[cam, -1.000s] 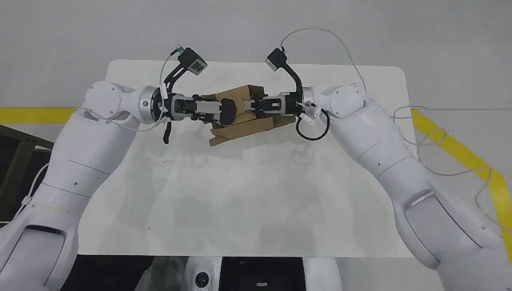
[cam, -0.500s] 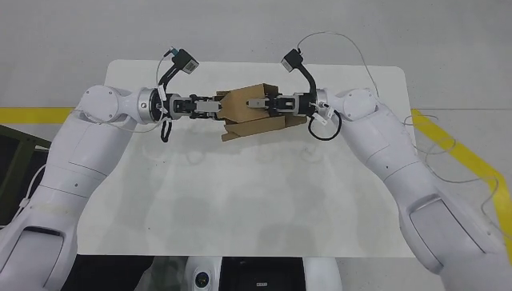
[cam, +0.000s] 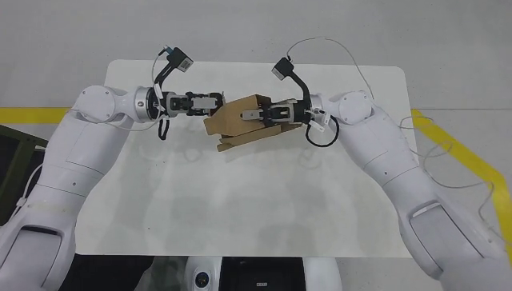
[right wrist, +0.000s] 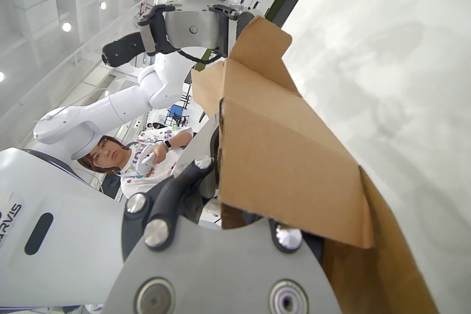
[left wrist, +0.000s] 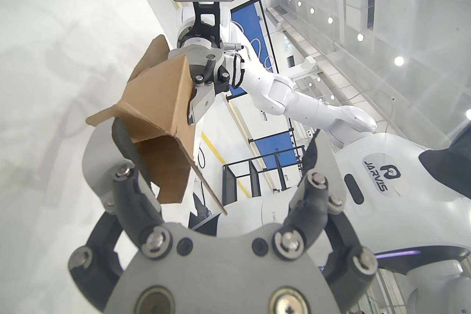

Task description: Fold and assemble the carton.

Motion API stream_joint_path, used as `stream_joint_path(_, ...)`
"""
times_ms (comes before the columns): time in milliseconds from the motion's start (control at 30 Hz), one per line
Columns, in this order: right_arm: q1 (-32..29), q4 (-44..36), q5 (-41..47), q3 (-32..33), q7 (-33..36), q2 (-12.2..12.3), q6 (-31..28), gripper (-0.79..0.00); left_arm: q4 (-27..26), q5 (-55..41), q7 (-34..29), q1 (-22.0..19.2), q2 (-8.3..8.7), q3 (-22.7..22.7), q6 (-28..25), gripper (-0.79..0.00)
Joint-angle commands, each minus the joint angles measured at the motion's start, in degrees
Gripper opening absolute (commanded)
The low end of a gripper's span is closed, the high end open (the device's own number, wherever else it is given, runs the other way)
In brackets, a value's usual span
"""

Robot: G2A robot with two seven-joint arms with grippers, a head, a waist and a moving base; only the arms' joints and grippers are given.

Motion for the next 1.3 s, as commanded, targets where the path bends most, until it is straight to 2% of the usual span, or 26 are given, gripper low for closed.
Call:
stream_joint_path(0, -0.04, -0.28, 0.08, -0.14, 0.19, -0.13, 0.18, -0.785, -0.21, -0.25, -0.13, 0.03, 0.06, 0.05, 0.13, 0.0)
stream_joint_path(333, 0.35, 0.79, 0.33, -0.31, -0.03, -0.74, -0.04, -0.785, -0.59, -1.73, -0.9, 0.1, 0.29, 0.08, 0.89, 0.0)
stream_joint_path(867, -0.51, 2.04, 0.48, 3.66, -4.8, -0.32, -2.31, -0.785, -1.37, -1.0, -0.28, 0.36, 0.49, 0.95, 0.28, 0.0)
stream_joint_path(1267, 0.56, 3.21, -3.5, 4.0, -13.62, -1.48, -3.26, -0.785, -1.95, -2.52, -1.07, 0.47, 0.45, 1.55, 1.07, 0.0)
